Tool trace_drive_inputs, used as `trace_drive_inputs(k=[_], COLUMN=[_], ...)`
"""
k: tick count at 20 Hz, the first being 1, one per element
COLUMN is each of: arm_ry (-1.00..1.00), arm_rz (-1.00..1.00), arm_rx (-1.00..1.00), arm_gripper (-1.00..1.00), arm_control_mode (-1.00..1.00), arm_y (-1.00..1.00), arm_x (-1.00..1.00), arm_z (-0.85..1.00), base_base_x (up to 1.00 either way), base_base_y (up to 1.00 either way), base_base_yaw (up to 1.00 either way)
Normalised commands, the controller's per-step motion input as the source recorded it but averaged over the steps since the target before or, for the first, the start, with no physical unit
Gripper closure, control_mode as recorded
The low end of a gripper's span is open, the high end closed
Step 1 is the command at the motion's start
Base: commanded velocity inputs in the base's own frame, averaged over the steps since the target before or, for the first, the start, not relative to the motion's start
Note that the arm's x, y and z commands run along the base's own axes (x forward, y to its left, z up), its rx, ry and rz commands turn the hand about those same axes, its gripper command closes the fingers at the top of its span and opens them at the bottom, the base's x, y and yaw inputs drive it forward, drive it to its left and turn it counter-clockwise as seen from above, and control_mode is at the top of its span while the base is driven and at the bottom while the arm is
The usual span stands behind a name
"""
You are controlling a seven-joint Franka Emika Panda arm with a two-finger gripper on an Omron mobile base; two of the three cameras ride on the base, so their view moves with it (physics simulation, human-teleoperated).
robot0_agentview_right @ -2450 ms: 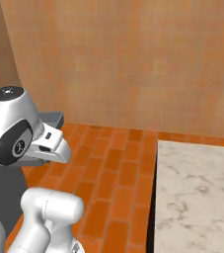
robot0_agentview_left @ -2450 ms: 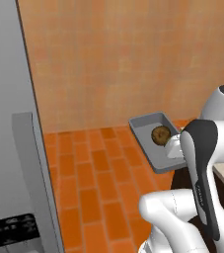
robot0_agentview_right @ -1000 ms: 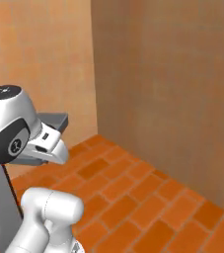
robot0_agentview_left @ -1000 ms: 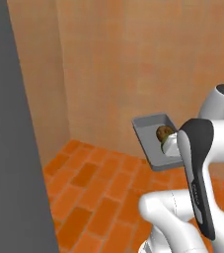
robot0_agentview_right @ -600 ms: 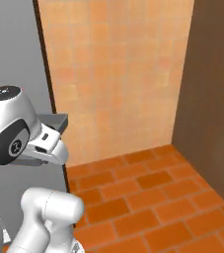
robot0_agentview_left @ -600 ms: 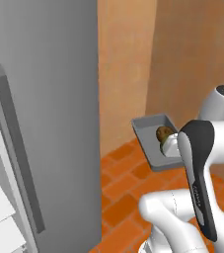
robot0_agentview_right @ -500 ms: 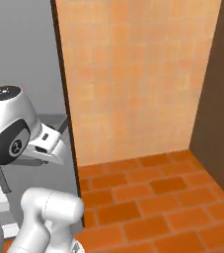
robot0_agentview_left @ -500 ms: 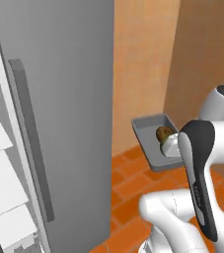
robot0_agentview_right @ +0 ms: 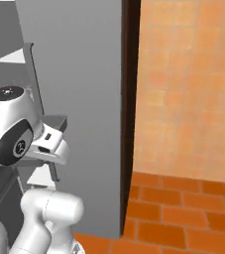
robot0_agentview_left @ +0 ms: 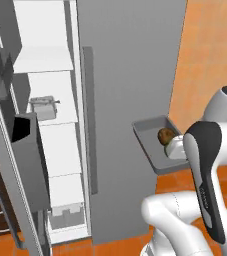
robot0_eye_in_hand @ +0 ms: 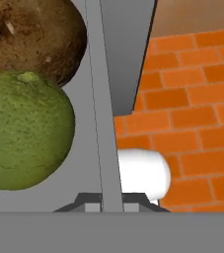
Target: Take the meat container that has the fish and place it on the second highest rack of the freezer. Then take the vegetable container that has the mushroom and lime and place it on the highest rack of the freezer.
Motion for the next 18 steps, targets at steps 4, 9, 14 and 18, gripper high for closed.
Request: trace_drive_inputs(k=[4, 9, 14, 18], arm_ry=[0.0, 0.0, 0.0, 0.0], arm_rz=[0.0, 0.0, 0.0, 0.0], arm_rx=[0.0, 0.0, 0.0, 0.0], arm_gripper=[1.0, 1.0, 1.0, 1.0], arm_control_mode=[1.0, 1.0, 1.0, 1.0], arm_y=[0.0, 0.0, 0.0, 0.0], arm_x=[0.0, 0.0, 0.0, 0.0], arm_z=[0.0, 0.0, 0.0, 0.0], base_base_x=[0.18, 0.24, 0.25, 0.43], base_base_y=[0.57, 0.33, 0.04, 0.01], base_base_yaw=[0.41, 0.4, 0.17, 0.05])
